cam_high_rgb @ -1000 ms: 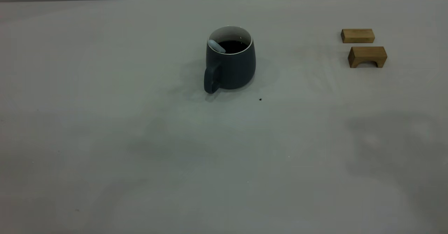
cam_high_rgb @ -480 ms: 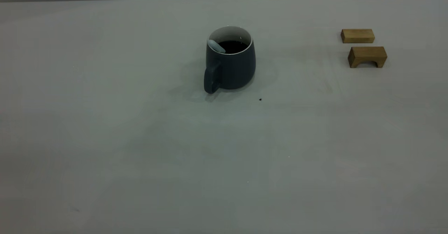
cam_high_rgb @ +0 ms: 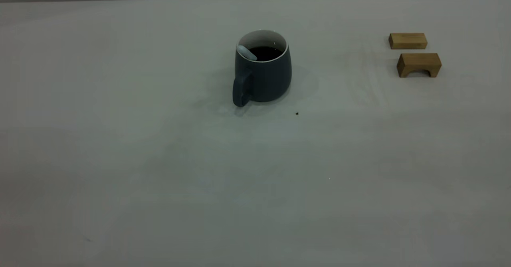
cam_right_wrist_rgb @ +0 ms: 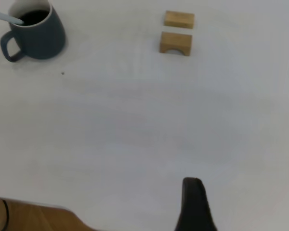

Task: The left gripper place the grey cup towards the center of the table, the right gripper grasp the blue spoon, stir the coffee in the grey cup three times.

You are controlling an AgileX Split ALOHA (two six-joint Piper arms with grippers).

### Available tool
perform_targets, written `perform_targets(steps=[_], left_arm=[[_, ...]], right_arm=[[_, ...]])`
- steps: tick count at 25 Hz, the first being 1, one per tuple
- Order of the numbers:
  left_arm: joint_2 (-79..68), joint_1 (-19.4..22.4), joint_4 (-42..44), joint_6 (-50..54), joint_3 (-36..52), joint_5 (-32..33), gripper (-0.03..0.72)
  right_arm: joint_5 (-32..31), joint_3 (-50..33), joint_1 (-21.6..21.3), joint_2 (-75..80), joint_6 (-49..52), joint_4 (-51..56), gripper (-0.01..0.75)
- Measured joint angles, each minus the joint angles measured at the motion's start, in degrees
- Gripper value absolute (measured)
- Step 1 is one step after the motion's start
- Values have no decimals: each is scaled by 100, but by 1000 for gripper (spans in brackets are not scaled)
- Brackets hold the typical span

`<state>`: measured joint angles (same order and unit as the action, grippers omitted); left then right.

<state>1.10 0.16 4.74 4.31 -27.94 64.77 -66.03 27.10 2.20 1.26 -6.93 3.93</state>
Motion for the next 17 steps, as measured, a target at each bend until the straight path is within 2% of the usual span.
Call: perform_targets(steps=[17], left_arm=[[0, 0, 0, 0, 0, 0, 299]], right_arm=[[94, -15, 0, -16, -5, 47, 578]])
